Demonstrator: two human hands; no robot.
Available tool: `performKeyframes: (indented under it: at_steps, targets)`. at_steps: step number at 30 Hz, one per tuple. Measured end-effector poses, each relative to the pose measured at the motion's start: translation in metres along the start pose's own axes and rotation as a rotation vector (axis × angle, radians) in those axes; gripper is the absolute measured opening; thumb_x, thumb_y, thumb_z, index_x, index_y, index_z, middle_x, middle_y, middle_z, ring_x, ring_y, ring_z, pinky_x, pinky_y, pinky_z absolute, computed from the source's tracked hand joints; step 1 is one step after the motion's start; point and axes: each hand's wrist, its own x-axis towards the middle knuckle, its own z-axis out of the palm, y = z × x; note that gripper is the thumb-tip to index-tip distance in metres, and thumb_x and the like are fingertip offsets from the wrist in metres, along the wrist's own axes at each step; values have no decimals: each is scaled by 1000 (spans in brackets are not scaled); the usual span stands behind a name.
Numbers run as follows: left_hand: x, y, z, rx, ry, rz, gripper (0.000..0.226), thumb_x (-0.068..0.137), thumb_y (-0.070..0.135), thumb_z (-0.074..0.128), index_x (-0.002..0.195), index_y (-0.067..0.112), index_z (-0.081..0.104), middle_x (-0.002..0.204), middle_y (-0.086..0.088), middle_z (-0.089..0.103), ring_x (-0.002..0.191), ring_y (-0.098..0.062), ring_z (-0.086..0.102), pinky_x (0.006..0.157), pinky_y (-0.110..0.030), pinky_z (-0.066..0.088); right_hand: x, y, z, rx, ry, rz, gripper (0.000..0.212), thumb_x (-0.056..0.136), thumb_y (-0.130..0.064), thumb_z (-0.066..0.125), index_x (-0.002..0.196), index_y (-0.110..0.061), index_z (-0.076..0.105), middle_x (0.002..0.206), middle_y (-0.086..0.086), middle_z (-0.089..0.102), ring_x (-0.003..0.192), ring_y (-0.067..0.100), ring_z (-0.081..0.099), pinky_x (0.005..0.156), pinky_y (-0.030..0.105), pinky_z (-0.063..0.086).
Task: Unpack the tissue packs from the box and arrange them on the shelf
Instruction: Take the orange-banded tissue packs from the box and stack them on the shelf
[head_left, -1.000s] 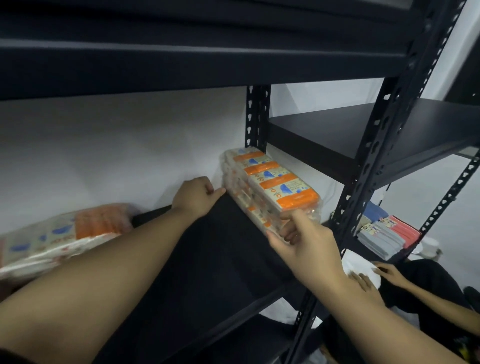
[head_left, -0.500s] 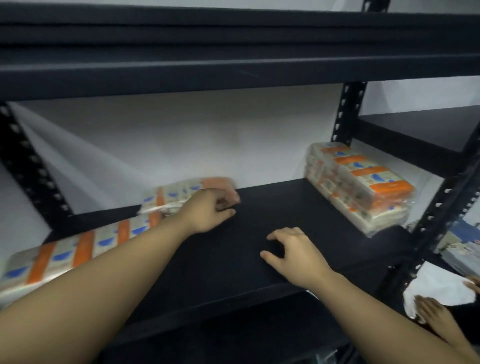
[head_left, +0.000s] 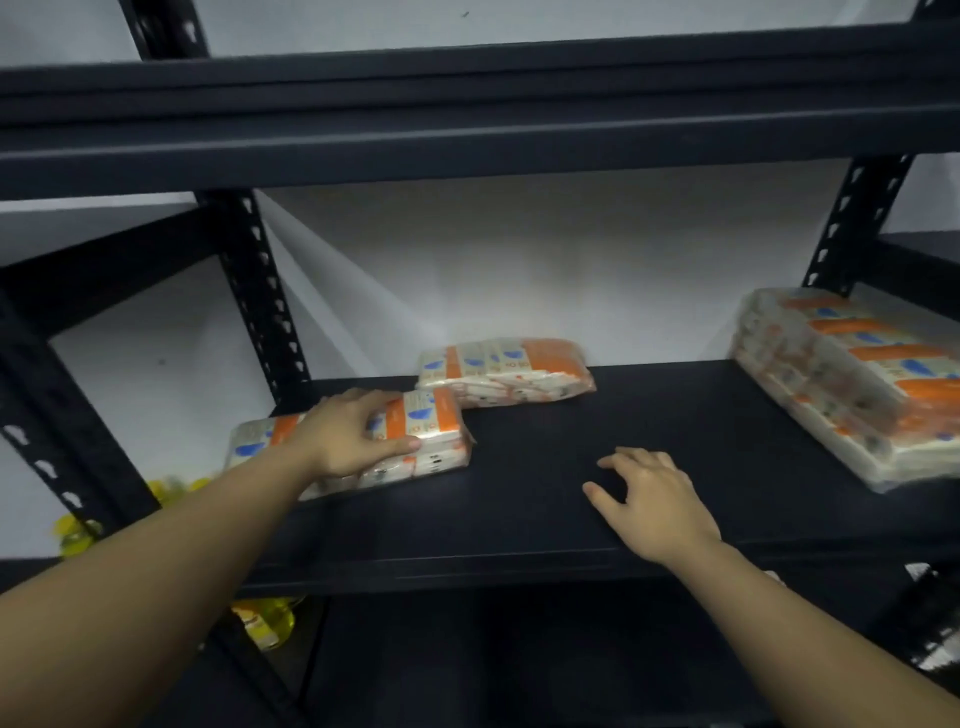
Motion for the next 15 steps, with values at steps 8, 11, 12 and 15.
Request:
performKeyframes:
  at_steps: [8, 11, 12, 15]
  targets:
    - [9, 54, 14, 83, -2, 81, 99, 74, 93, 51, 154, 36, 36, 146, -1, 52, 123, -24, 56, 101, -45, 48, -5, 6, -6, 97, 1, 0, 52, 98, -61, 53, 139, -29, 60, 150, -8, 51, 142, 14, 37, 116, 36, 34]
    - [13, 90, 24, 68, -23, 153, 97, 76, 91, 50, 155, 38, 34, 153, -1, 49, 131, -26, 53, 108, -48, 45, -4, 9, -11, 247, 18, 37, 54, 97, -65, 51, 139, -30, 58, 138, -11, 58, 134, 13, 44, 108, 38, 42]
    - [15, 102, 28, 60, -31, 174, 97, 76, 92, 49, 156, 38, 33, 154, 0, 48, 133, -27, 52, 110, -50, 44, -2, 9, -12, 295, 32, 47, 55, 98, -64, 50, 140, -30, 57, 137, -11, 58, 133, 13, 44, 107, 38, 43]
    - [20, 131, 35, 44, -70, 213, 100, 74, 93, 49, 155, 37, 34, 154, -1, 49, 133, -27, 52, 110, -51, 44, 5, 8, -18, 375, 58, 53, 55, 99, -60, 49, 144, -29, 52, 142, -8, 58, 134, 13, 46, 107, 37, 43]
